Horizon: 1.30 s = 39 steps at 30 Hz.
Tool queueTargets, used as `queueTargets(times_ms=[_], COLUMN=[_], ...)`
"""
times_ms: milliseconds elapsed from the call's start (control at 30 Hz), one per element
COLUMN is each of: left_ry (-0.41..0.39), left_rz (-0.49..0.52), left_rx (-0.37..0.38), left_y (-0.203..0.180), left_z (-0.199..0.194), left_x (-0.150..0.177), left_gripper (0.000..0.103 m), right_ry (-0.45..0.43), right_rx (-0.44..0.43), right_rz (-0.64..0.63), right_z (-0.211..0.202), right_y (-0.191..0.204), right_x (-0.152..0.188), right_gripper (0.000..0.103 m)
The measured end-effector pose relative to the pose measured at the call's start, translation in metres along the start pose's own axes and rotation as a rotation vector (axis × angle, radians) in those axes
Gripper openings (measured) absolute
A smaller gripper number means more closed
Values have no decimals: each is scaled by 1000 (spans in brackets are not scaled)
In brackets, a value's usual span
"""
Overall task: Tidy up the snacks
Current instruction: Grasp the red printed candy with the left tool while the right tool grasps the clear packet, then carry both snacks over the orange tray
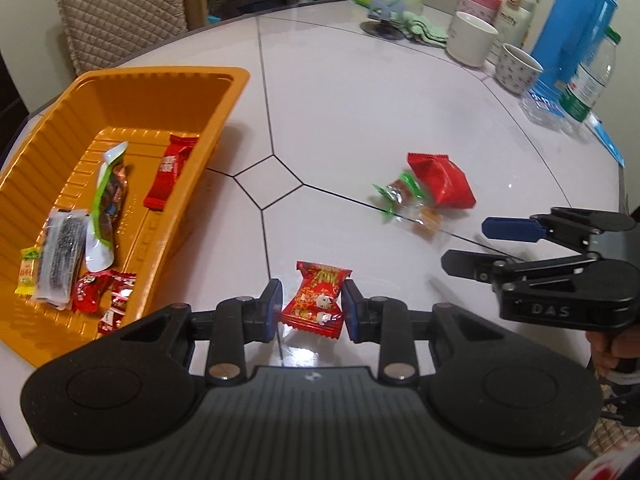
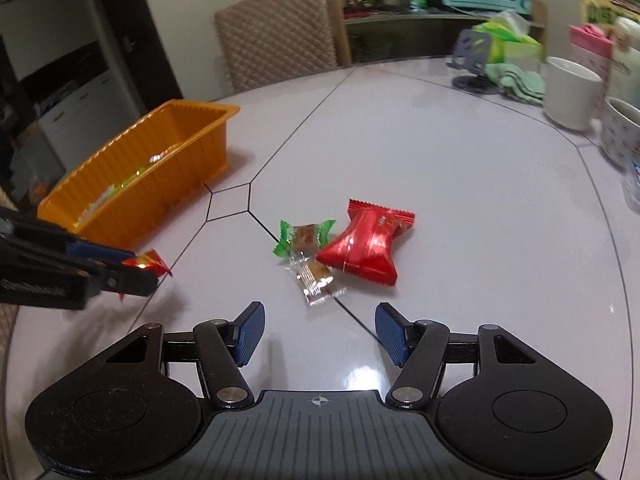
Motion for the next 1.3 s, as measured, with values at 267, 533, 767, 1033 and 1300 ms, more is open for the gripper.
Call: queueTargets(times_ms=[267, 533, 767, 1033, 1300], left_ry=[-9, -14, -12, -16, -32], left_rz=[-33, -55, -61, -55, -56], left_rx=[-23, -33, -36, -37, -27], left_y=[6, 8, 6, 4, 4], left_z=[-3, -6, -7, -10, -20], left_x=[-2, -4, -3, -1, 5], left_gripper=[29, 29, 29, 29, 29], right_ry=[6, -4, 7, 24, 41], right_rx=[-15, 22, 34, 53, 27], right_rz=[-108, -213, -251, -224, -178], right_z=[25, 36, 36, 35, 26], right_y=[6, 16, 23, 27, 32], right_x=[-4, -9, -7, -10, -6], right_gripper=[53, 39, 23, 22, 22])
Point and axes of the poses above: each gripper's, at about its wrist camera, not at the fingertips, and z roughly the way its jaws point, y to its left, x to its underside, the point moved 2 cm from there along z, roughly the way its jaws point, and after that the axes turned 3 degrees about -y, right-handed, at the moved point
